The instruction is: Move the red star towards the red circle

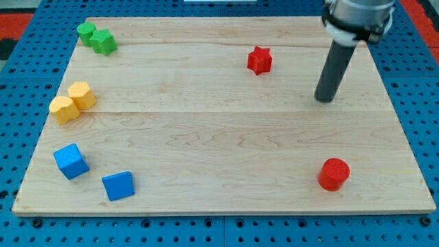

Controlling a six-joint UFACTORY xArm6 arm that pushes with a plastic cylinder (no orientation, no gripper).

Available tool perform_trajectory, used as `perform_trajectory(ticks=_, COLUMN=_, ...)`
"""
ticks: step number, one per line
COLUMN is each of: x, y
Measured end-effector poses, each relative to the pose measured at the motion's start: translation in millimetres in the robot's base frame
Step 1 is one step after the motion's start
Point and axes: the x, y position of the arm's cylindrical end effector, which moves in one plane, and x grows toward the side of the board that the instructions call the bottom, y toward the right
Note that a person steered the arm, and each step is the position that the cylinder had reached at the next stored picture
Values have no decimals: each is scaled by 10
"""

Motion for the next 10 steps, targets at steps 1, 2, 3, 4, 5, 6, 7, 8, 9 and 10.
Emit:
perform_trajectory(ticks=1, x=-673, y=-163)
perform_trajectory(ticks=2, x=-1027, y=-1048)
perform_trajectory(ticks=3, x=-767, y=-1373)
perform_trajectory(ticks=4, x=-311, y=-1455)
perform_trajectory(ticks=5, x=-544, y=-1823)
perform_trajectory(ticks=6, x=-190, y=-1989)
perform_trajectory(ticks=7, x=167, y=-1764)
perform_trajectory(ticks=8, x=356, y=-1380)
perform_trajectory(ticks=9, x=285, y=-1126)
perform_trajectory(ticks=10, x=523, y=-961)
